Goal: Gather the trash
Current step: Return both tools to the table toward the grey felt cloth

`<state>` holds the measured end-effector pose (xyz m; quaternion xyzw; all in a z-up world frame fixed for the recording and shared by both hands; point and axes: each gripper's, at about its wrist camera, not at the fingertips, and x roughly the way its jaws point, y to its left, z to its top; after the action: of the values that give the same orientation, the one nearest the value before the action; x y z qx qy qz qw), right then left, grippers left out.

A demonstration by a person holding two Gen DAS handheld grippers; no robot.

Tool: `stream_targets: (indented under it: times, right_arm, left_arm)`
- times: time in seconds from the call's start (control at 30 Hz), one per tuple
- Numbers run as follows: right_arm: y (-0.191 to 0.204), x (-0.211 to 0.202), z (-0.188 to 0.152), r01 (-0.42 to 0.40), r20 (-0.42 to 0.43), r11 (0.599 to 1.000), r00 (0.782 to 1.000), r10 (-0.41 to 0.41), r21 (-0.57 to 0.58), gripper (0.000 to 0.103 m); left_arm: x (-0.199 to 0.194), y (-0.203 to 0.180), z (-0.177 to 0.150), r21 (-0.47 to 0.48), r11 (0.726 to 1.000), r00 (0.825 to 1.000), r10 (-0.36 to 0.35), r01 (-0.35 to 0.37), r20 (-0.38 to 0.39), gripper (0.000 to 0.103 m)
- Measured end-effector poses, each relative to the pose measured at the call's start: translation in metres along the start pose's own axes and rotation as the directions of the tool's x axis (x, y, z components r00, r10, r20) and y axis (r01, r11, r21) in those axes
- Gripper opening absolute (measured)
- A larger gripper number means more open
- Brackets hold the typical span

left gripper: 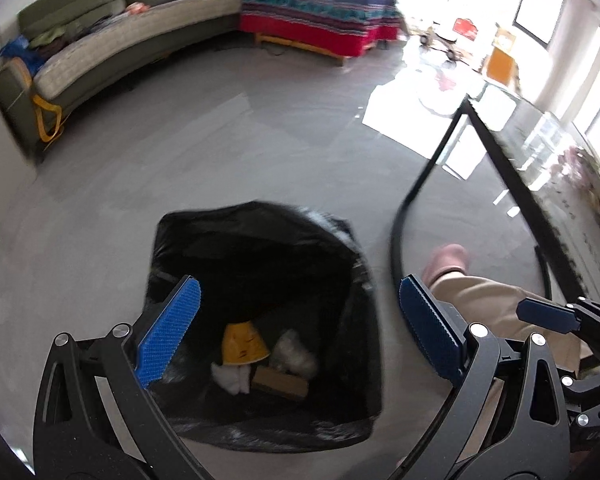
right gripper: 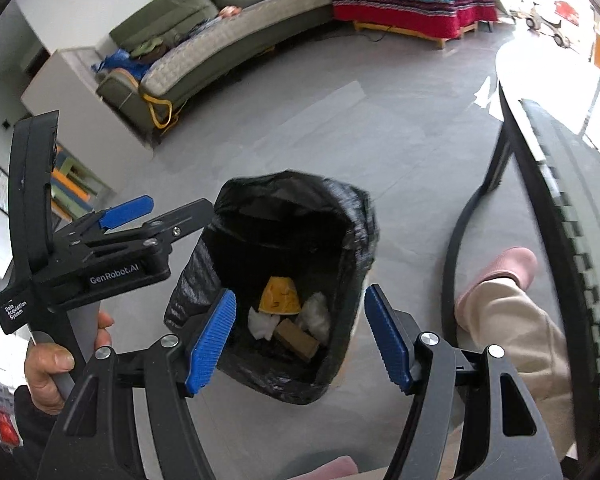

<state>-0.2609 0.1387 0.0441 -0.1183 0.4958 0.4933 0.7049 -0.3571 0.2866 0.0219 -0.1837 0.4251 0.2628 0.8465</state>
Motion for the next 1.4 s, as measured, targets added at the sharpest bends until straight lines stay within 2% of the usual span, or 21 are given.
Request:
stream_targets:
  times: [0.17, 0.27, 0.43, 0.63, 0.73, 0.9, 0.93, 1.1, 1.27, 1.33, 1.4]
  right_arm:
    - [-0.036, -0.030, 0.007, 0.014, 0.062, 0.998, 0.998, -0.017, 0.059, 0.068]
    - [-0.064, -0.056, 0.012, 0.063, 0.110, 0.994, 0.991, -0.074, 0.094, 0.068]
    - [-0.120, -0.101, 0.018, 0.127, 0.182, 0.973, 0.970, -0.162, 0.190, 0.068]
    - [-0.189, -0.147, 0.016, 0.202, 0.222, 0.932, 0.936, -0.274, 0.299, 0.068]
    - [-0.219, -0.169, 0.010, 0.238, 0.229, 0.907, 0.916, -0.328, 0.346, 0.068]
    - [-0.276, -0.211, 0.004, 0.296, 0.234, 0.850, 0.875, -0.424, 0.436, 0.068]
    - [-0.290, -0.222, 0.003, 0.317, 0.230, 0.828, 0.859, -0.457, 0.462, 0.068]
    - [-0.348, -0.259, 0.003, 0.369, 0.191, 0.732, 0.808, -0.558, 0.573, 0.068]
    - [-0.394, -0.270, 0.007, 0.363, 0.161, 0.681, 0.800, -0.578, 0.636, 0.076]
    - [-0.409, -0.269, 0.006, 0.361, 0.143, 0.667, 0.805, -0.575, 0.652, 0.076]
    - [-0.418, -0.264, 0.010, 0.373, 0.123, 0.654, 0.804, -0.582, 0.658, 0.076]
  left_arm:
    - [-0.002, -0.051, 0.028, 0.087, 0.994, 0.998, -0.068, 0.066, 0.018, 0.097]
    - [-0.002, -0.081, 0.041, 0.135, 0.985, 0.994, -0.109, 0.105, 0.023, 0.097]
    - [0.000, -0.145, 0.065, 0.240, 0.956, 0.984, -0.177, 0.169, 0.011, 0.097]
    - [0.002, -0.221, 0.086, 0.344, 0.909, 0.969, -0.245, 0.236, -0.018, 0.097]
    - [0.000, -0.264, 0.092, 0.414, 0.873, 0.961, -0.274, 0.260, -0.024, 0.097]
    - [-0.001, -0.332, 0.100, 0.531, 0.798, 0.949, -0.312, 0.287, -0.044, 0.097]
    - [-0.001, -0.342, 0.101, 0.544, 0.786, 0.947, -0.318, 0.294, -0.051, 0.097]
    - [0.005, -0.402, 0.109, 0.636, 0.699, 0.931, -0.354, 0.327, -0.089, 0.097]
    - [0.021, -0.444, 0.113, 0.723, 0.593, 0.918, -0.367, 0.355, -0.151, 0.097]
    - [0.027, -0.456, 0.114, 0.737, 0.566, 0.914, -0.364, 0.369, -0.178, 0.097]
    - [0.033, -0.465, 0.117, 0.745, 0.553, 0.914, -0.359, 0.372, -0.190, 0.097]
